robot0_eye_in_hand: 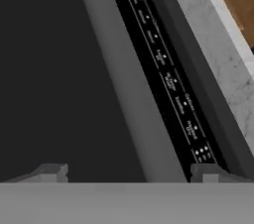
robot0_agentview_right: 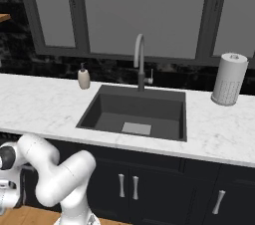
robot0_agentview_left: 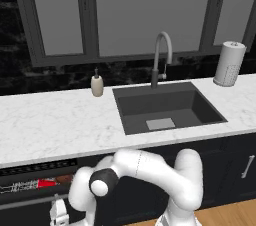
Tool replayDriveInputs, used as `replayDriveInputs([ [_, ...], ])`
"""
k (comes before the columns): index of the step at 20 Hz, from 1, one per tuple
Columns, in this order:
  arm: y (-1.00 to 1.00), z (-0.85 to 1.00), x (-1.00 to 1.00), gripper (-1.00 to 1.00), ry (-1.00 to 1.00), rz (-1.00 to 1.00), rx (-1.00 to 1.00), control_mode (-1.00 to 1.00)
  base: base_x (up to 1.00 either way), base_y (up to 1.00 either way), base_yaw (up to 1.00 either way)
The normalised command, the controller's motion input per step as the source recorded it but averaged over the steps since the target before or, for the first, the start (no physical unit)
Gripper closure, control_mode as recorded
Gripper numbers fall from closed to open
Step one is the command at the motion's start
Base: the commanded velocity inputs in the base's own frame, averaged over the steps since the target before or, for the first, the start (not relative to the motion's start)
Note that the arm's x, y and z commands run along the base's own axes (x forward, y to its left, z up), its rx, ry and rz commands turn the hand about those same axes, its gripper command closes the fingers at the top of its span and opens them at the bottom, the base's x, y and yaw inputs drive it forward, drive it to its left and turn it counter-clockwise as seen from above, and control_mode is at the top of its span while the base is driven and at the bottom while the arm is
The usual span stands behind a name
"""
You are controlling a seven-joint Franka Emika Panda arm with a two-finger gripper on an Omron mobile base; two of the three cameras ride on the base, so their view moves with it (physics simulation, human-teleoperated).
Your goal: Pick up the cup and bowl from the counter, place them in the dishwasher, and close the dishwasher door.
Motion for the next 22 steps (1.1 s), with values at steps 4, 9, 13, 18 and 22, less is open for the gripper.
replayDriveInputs([
  [4, -0.21, 0.00, 1.00, -1.00, 0.00, -0.09, 0.21, -1.00, 0.00, 0.00, 0.00],
  [9, -0.10, -0.10, 1.00, -1.00, 0.01, -0.07, 0.16, -1.00, 0.00, 0.00, 0.00],
  [13, 0.00, -0.54, 1.00, -1.00, 0.00, -0.08, 0.01, -1.00, 0.00, 0.00, 0.00],
  [18, 0.00, -0.64, 1.00, -1.00, -0.01, -0.07, 0.00, -1.00, 0.00, 0.00, 0.00],
  [22, -0.08, -0.68, 1.00, -1.00, -0.09, -0.02, 0.00, -1.00, 0.00, 0.00, 0.00],
])
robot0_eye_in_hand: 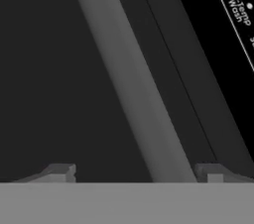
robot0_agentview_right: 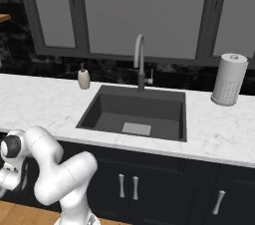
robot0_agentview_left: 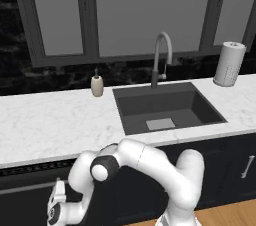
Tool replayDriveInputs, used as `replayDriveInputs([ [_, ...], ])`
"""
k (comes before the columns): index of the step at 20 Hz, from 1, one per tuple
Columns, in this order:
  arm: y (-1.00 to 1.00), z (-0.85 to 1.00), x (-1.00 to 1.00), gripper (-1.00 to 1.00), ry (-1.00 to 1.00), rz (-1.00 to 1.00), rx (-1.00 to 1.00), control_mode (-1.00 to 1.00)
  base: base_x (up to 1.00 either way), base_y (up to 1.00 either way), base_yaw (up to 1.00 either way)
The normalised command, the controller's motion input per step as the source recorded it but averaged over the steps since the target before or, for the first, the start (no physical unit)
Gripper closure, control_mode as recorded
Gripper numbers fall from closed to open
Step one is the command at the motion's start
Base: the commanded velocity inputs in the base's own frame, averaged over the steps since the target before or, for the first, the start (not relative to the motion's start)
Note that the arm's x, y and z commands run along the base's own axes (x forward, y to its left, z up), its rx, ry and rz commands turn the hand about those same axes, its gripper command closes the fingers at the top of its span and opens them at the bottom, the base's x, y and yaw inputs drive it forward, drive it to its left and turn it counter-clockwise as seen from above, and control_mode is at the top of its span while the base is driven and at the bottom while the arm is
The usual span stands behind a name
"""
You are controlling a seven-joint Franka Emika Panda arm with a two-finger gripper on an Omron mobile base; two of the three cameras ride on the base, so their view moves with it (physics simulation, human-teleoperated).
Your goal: Pick up the cup and bowl from the counter, place them in the dishwasher, and close the dishwasher door.
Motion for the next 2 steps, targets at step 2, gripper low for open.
replayDriveInputs([
  [2, -0.17, -0.73, 1.00, -1.00, -0.21, 0.00, 0.00, -1.00, 0.00, 0.00, 0.00],
])
